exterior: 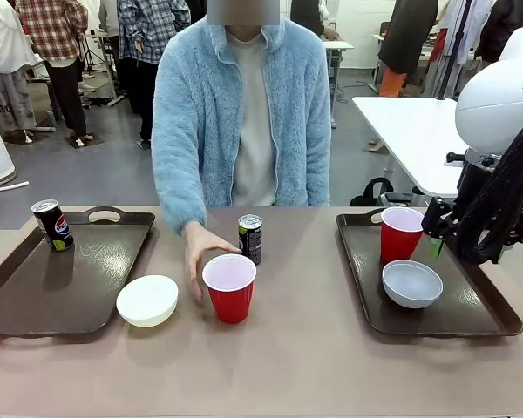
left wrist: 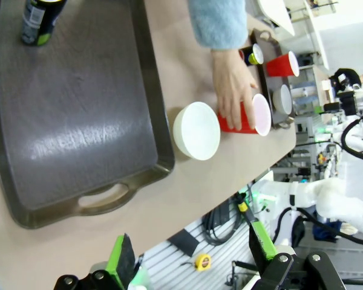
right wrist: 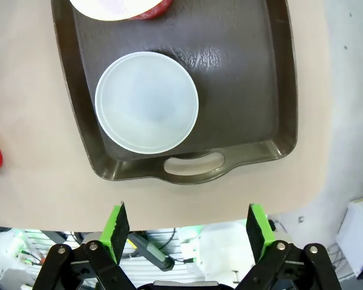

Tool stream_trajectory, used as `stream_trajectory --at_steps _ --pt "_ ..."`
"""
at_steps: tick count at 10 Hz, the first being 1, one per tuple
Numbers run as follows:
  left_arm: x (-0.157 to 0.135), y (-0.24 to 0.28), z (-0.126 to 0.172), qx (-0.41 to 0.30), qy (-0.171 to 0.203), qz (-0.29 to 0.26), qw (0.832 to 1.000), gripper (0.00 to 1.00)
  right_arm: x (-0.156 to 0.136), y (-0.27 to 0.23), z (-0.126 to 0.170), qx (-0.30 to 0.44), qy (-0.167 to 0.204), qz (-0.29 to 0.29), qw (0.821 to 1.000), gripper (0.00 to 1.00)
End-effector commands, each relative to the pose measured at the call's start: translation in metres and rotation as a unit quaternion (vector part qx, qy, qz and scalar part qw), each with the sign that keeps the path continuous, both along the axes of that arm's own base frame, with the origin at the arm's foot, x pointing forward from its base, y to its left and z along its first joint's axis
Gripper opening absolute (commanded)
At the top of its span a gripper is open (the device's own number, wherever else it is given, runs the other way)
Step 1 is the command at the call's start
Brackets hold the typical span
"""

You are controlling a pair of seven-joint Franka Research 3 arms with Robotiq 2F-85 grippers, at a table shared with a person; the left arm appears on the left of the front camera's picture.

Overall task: Prepare tableware on both trays.
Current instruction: Pick up a Picnic Bowl from the table and place it on a Handle tray.

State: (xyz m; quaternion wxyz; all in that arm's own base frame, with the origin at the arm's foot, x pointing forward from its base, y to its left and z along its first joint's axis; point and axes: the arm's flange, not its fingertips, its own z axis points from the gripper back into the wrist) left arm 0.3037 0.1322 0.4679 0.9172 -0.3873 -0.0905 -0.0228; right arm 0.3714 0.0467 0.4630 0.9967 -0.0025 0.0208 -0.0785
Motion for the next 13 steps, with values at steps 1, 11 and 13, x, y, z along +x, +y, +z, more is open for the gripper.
stream_trajectory --at_steps 1,11,13 --pt "0.008 -0.003 0.022 0.031 0.018 0.023 0.999 1.0 -0.006 -0.016 0.014 0.052 -0.003 -0.015 0.999 1.0" --pt "0.084 -0.182 0.067 0.364 0.106 -0.022 0.925 1.0 -0.031 -0.305 0.052 0.508 -0.034 -0.084 0.857 1.0" --pt "0.082 -0.202 0.037 0.367 0.103 -0.018 0.924 1.0 -0.028 -0.324 0.038 0.518 -0.032 -0.076 0.851 1.0"
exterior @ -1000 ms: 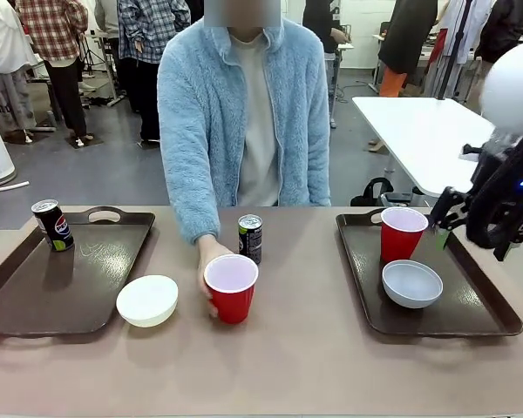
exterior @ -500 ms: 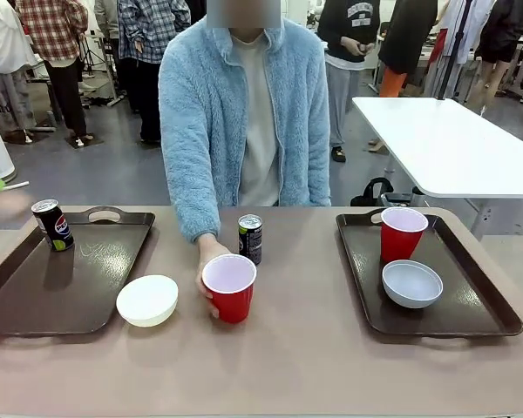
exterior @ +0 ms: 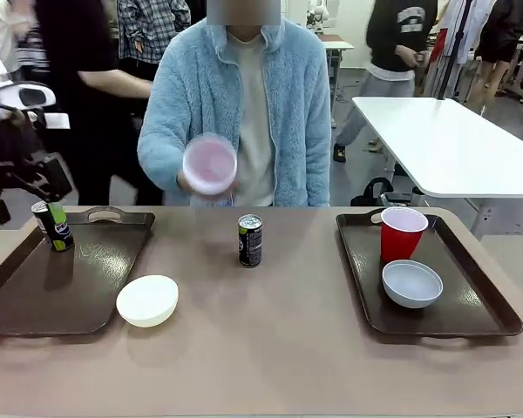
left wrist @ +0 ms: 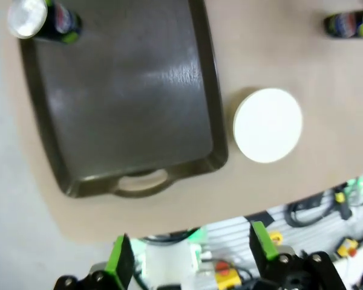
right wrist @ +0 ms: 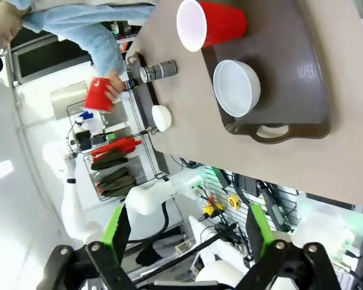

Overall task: Prepare tableware on both trays.
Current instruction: Pick up a Picnic Bowl from the table and place it on a Handle tray.

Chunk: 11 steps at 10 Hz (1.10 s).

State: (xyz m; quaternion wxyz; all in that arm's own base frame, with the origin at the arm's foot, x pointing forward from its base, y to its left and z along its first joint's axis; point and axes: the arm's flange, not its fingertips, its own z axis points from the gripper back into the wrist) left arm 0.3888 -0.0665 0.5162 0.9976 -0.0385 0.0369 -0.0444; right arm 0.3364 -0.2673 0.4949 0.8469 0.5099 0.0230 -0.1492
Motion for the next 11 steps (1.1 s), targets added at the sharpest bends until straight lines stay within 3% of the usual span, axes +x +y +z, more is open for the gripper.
stream_trajectory --at_steps 1,2,5,7,10,11 --pt "-0.002 -0.011 -0.024 0.003 -0.014 0.017 1.0 1.0 0.009 -0.013 0.002 -0.001 -0.007 0.034 0.999 1.0" --pt "-0.003 -0.018 -0.036 -0.003 -0.022 0.02 1.0 1.0 0.0 0.0 0.0 0.0 0.0 0.0 1.0 1.0" --pt "-0.011 -0.05 -0.064 -0.006 -0.09 0.0 0.996 1.0 0.0 0.0 0.0 0.0 0.0 0.0 1.0 1.0" --pt "0.0 -0.061 -0.077 0.002 -0.118 -0.034 0.992 1.0 0.0 0.0 0.0 0.0 0.0 0.0 1.0 1.0" --pt "-0.022 -0.053 -0.062 -0.051 -0.115 -0.09 0.988 1.0 0.0 0.0 0.0 0.0 0.0 0.0 1.0 1.0" --pt "-0.065 -0.043 -0.041 -0.067 -0.064 -0.111 0.989 1.0 0.0 0.0 0.0 0.0 0.0 0.0 1.0 1.0"
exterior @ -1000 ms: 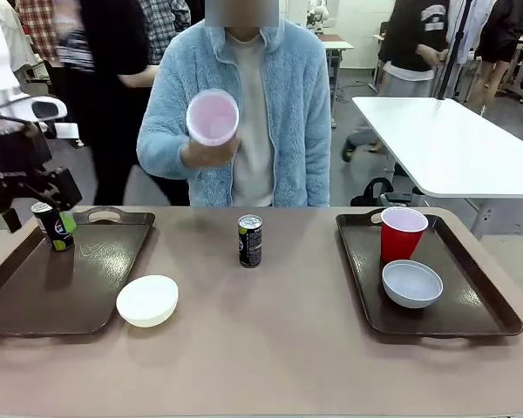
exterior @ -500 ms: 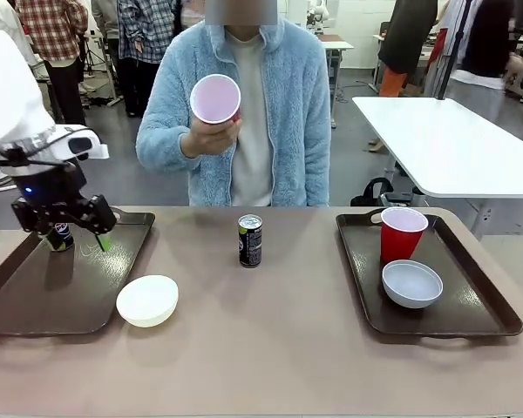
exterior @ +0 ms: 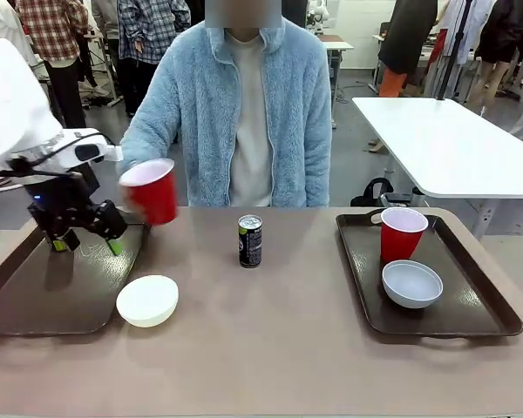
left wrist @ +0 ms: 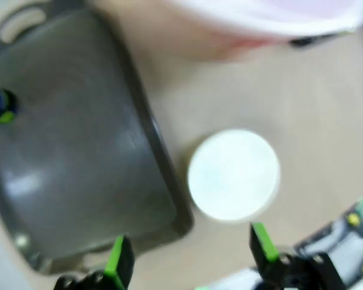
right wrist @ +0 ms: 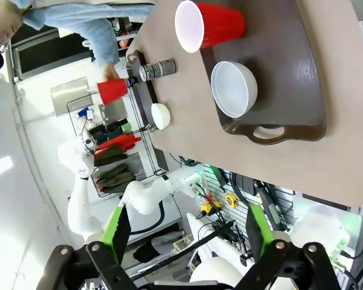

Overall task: Prepare tableware on both trays.
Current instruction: Pick up a Picnic Bowl from the table and place it on a Handle tray.

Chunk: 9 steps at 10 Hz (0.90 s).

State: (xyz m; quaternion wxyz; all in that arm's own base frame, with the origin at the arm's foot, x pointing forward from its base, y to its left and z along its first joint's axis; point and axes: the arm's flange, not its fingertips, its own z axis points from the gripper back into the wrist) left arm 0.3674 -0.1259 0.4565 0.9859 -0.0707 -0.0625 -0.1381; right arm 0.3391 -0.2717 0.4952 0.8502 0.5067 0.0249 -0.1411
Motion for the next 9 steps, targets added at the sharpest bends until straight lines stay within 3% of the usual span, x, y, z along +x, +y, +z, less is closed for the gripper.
stream_trajectory --at_steps 1,3,8,9 --pt "-0.101 0.026 0.047 -0.023 0.051 -0.072 0.996 1.0 -0.003 0.004 0.0 0.004 0.002 -0.008 1.0 1.0" --pt "-0.123 0.029 0.056 -0.019 0.062 -0.09 0.994 1.0 -0.003 0.004 0.0 0.004 0.002 -0.008 1.0 1.0" --pt "-0.099 0.028 0.045 -0.035 0.073 -0.065 0.995 1.0 -0.003 0.004 0.0 0.004 0.002 -0.008 1.0 1.0" --pt "-0.082 0.015 0.034 -0.008 0.043 -0.042 0.998 1.0 -0.003 0.004 0.0 0.004 0.002 -0.008 1.0 1.0"
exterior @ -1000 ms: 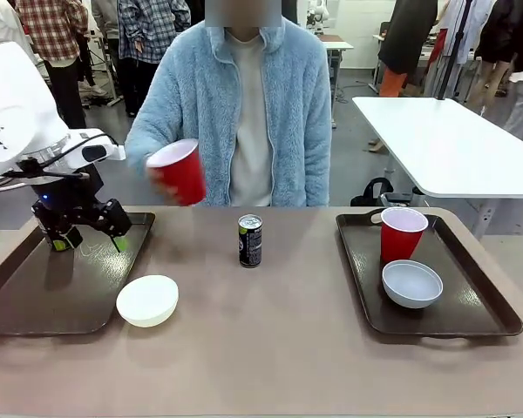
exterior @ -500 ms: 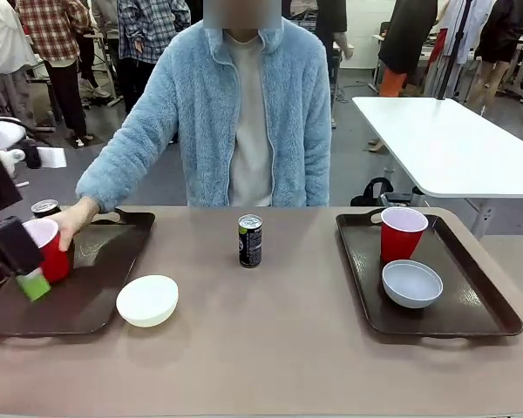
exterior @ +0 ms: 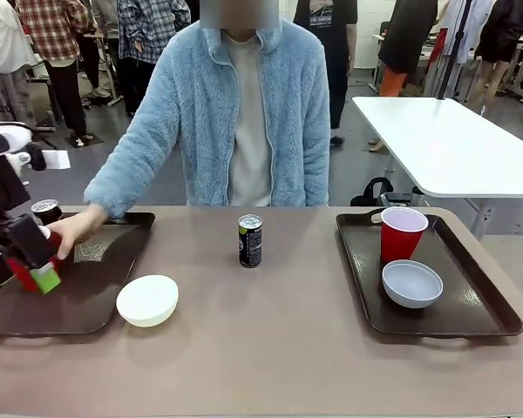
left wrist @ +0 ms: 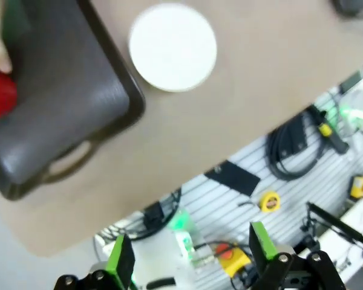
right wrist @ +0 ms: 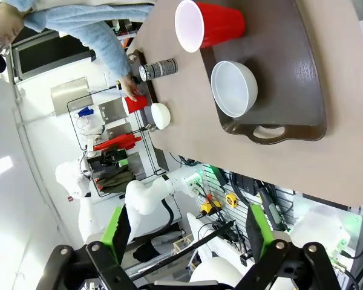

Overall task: Prepare tableware on both trays.
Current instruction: Pick up a Picnic Bowl from the table and place it on a Handle tray.

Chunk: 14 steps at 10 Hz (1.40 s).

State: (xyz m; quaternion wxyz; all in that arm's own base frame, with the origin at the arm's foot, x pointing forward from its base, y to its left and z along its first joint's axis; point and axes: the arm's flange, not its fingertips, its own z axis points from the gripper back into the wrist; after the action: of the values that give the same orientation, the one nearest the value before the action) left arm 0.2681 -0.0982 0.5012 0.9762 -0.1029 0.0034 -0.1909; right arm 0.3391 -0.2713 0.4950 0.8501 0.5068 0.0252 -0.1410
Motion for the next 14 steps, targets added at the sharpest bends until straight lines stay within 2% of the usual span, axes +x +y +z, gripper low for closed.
stream_trajectory --at_steps 1,5,6,8,9,10,14 --pt "0.033 -0.026 -0.026 0.039 -0.038 0.034 0.998 1.0 -0.003 0.004 0.0 0.004 0.002 -0.009 1.0 1.0" --pt "0.087 -0.061 -0.087 0.11 -0.076 0.099 0.986 1.0 -0.003 0.004 0.0 0.004 0.002 -0.009 1.0 1.0" --pt "0.09 -0.064 -0.098 0.105 -0.07 0.114 0.985 1.0 -0.003 0.004 0.0 0.004 0.002 -0.009 1.0 1.0" --pt "0.096 -0.065 -0.126 0.079 -0.095 0.171 0.977 1.0 -0.003 0.004 0.0 0.004 0.002 -0.009 1.0 1.0" --pt "0.092 -0.061 -0.122 0.058 -0.1 0.18 0.977 1.0 -0.003 0.004 0.0 0.004 0.002 -0.009 1.0 1.0" --pt "0.099 -0.063 -0.113 0.075 -0.072 0.129 0.986 1.0 -0.003 0.004 0.0 0.004 0.002 -0.009 1.0 1.0" --pt "0.103 -0.065 -0.117 0.07 -0.074 0.141 0.985 1.0 -0.003 0.004 0.0 0.004 0.002 -0.009 1.0 1.0"
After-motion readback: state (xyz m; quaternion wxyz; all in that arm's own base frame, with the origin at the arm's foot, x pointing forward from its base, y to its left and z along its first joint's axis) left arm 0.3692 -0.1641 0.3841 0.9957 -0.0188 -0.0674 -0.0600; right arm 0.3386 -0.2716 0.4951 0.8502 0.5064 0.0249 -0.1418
